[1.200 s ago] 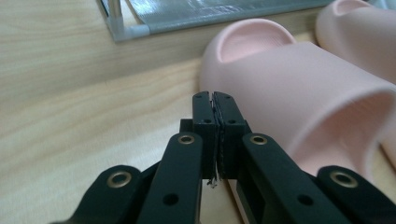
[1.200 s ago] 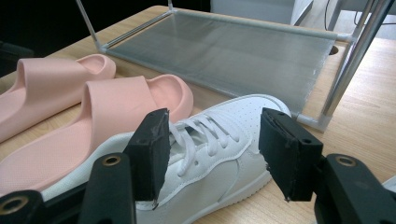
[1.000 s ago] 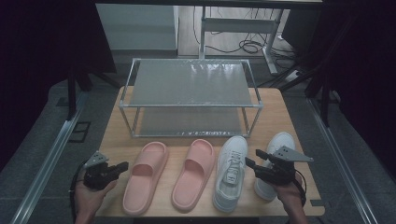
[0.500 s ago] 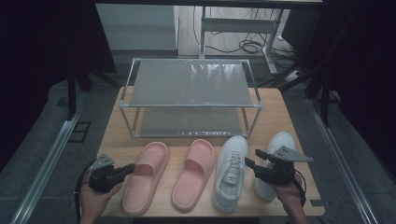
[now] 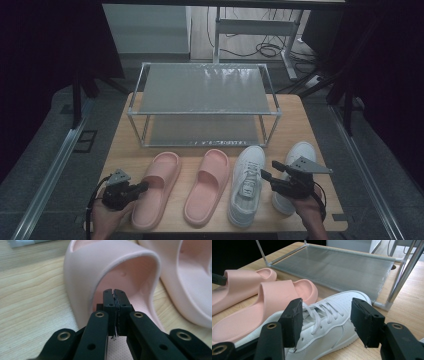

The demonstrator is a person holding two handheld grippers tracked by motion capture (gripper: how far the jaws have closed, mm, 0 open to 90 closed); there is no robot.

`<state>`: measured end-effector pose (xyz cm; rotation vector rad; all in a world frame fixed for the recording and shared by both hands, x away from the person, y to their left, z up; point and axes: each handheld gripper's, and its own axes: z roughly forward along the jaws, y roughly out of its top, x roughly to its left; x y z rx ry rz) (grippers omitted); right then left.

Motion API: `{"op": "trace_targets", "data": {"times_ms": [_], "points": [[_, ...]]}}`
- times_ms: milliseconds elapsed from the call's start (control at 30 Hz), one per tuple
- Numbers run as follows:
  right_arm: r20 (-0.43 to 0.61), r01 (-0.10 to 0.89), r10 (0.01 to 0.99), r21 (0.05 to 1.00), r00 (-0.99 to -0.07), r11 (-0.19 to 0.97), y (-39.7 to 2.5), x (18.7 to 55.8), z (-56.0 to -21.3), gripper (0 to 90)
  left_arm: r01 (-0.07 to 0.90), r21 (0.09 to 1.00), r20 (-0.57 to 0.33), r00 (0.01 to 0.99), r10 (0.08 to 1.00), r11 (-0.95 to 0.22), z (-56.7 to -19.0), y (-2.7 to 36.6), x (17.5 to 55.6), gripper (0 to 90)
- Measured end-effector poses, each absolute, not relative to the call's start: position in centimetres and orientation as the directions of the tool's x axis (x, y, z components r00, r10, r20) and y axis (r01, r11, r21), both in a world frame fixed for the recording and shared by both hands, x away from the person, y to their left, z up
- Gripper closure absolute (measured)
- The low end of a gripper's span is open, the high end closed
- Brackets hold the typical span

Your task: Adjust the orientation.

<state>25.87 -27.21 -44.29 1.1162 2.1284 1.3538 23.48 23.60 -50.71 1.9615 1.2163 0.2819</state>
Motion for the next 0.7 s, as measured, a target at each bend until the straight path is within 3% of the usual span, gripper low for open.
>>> {"op": "trace_targets", "data": {"times_ms": [700], "points": [[0.095, 0.424, 0.785, 0.878, -0.612, 0.225, -27.1, 25.9, -44.4, 44.1, 0.673, 0.712, -0.22, 0.486, 0.846, -0.201, -50.9, 24.9, 25.0, 88.7]]}}
